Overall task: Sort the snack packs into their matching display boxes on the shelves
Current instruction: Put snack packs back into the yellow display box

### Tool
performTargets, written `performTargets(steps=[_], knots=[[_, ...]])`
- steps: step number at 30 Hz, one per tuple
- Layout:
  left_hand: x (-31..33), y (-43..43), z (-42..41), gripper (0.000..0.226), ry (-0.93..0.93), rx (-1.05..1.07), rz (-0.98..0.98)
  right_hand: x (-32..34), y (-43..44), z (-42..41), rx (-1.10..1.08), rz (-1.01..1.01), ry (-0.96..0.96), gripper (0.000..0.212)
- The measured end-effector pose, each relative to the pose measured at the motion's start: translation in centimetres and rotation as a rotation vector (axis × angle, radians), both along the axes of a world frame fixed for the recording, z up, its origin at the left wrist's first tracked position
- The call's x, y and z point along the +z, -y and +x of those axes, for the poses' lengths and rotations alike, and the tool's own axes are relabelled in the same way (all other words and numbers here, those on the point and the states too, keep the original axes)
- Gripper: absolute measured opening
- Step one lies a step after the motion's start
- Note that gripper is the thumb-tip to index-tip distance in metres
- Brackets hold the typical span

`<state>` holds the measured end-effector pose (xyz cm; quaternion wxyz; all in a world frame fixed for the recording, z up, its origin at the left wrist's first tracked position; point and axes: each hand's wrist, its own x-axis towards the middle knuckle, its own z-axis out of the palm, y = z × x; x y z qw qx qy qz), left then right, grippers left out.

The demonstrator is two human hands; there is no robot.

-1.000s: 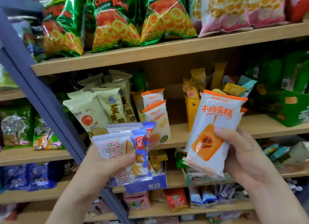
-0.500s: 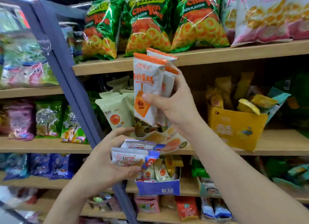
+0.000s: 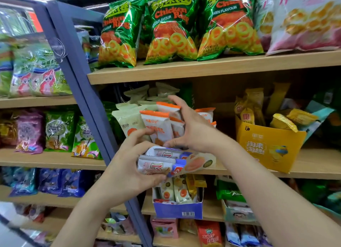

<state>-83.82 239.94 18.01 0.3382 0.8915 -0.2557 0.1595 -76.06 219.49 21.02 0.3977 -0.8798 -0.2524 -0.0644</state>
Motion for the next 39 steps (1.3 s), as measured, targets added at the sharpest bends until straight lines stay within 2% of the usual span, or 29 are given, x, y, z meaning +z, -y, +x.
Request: performTargets(steps=[3,5,7,9,12,15,17,19,20,22,24,25,27,28,31,33,34,36,37,39], knots=[[0.2,0.0,0.4,0.047,0.037,0.008,0.011,1.1,1.2,-0.1,0.09,-0.059,-0.023,0.098],[0.4,0.1,0.2,0.045,0.055,0.006,0.027,1.1,1.4,-0.5,-0.054,-0.074,0.096,0.069],[0.8,0.3,-0.1,0.044,0.083,0.004,0.034,0.6,1.1,-0.9,-0.269,-0.12,0.299,0.04],[1.1,0.7,-0.2,0.043,0.086,-0.021,0.054,-0.1,0.4,-1.0,-0.367,-0.175,0.439,0.027],[1.6,1.1,0.3,0.038,0.016,-0.067,0.145,-0.4,0.0,-1.2,-0.367,-0.292,0.424,0.022],[2.4,1.1,0.6,0.04,-0.084,-0.08,0.225,0.3,1.1,-1.5,-0.328,-0.278,0.296,0.021],[2.8,1.1,0.5,0.034,-0.201,-0.075,0.305,0.4,1.6,-1.7,-0.284,-0.258,0.241,0.024],[3.0,1.1,0.5,0.028,-0.238,-0.042,0.408,0.2,2.3,-2.5,-0.238,-0.151,0.231,0.029],[3.0,1.1,0.3,0.029,-0.221,-0.039,0.388,0.1,2.7,-3.2,-0.227,-0.02,0.219,0.032],[3.2,1.1,-0.4,0.045,-0.22,-0.073,0.147,-0.3,4.1,-5.1,-0.189,0.359,0.134,0.043],[3.4,1.8,-1.6,0.06,-0.329,-0.12,-0.281,-0.8,5.6,-7.3,-0.029,0.719,-0.096,0.068],[3.3,2.7,-2.3,0.054,-0.382,-0.144,-0.473,-1.2,6.0,-8.3,0.065,0.78,-0.204,0.081],[2.6,5.9,-3.2,0.036,-0.454,-0.124,-0.694,-1.9,6.0,-10.0,0.231,0.697,-0.3,0.102],[2.2,7.6,-3.4,0.034,-0.476,-0.115,-0.768,-2.1,5.7,-10.6,0.274,0.647,-0.305,0.111],[0.8,10.8,-3.1,0.036,-0.505,-0.118,-0.84,-2.9,5.6,-11.4,0.187,0.544,-0.187,0.118],[0.2,11.4,-2.1,0.048,-0.376,0.0,-0.662,-3.2,6.6,-11.3,0.06,0.542,-0.125,0.11],[0.0,11.3,-1.3,0.049,-0.207,0.089,-0.504,-3.5,7.3,-11.2,-0.013,0.557,-0.118,0.106],[-1.0,11.1,0.5,0.044,0.236,0.249,-0.028,-4.4,8.8,-10.5,-0.162,0.569,-0.086,0.1],[-1.7,11.1,1.5,0.044,0.382,0.305,0.209,-4.9,9.4,-10.3,-0.214,0.549,-0.076,0.098],[-2.8,11.1,2.7,0.048,0.472,0.395,0.529,-5.6,10.2,-10.0,-0.263,0.475,-0.087,0.094]])
